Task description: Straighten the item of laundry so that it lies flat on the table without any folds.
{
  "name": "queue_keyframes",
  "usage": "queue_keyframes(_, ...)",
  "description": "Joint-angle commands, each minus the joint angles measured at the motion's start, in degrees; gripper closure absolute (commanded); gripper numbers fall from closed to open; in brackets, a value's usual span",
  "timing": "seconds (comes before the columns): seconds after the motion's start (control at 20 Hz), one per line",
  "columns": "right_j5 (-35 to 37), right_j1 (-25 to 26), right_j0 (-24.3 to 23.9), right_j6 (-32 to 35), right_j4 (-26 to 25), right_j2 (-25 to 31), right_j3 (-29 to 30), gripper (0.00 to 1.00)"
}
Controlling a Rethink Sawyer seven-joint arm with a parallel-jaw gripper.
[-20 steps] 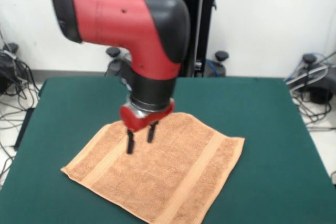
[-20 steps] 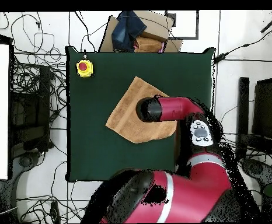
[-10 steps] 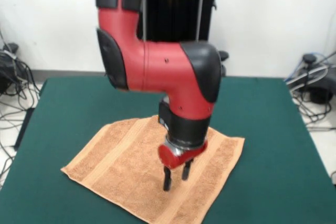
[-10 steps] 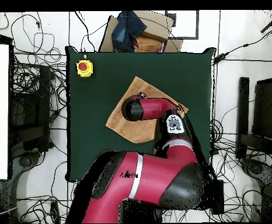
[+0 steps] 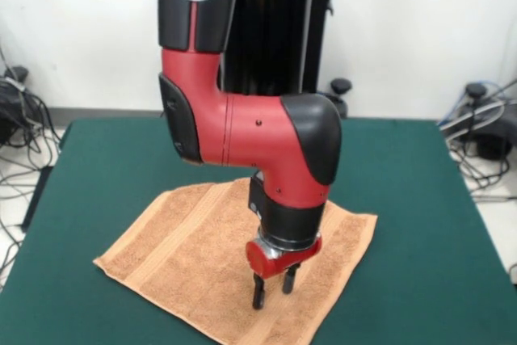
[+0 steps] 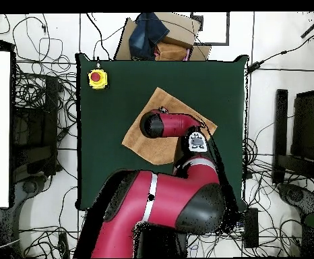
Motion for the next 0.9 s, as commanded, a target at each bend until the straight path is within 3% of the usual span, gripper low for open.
queue_keyframes(0.05, -3.2, 13.6, -0.9, 11.7, 1.6, -1.8, -10.6, 0.0)
queue_keyframes(0.2, 0.1, 14.4, -1.3, 10.4, 1.1, -1.7, -12.1, 0.0)
queue_keyframes(0.55, 4.8, 11.0, -3.0, 8.2, -1.1, -1.3, -6.8, 0.0)
queue_keyframes(0.75, 1.6, 10.5, -4.5, 6.9, -2.2, 0.9, -5.6, 0.0)
queue_keyframes(0.9, -2.6, 14.2, -3.1, 9.2, -1.5, 1.5, -10.5, 0.0)
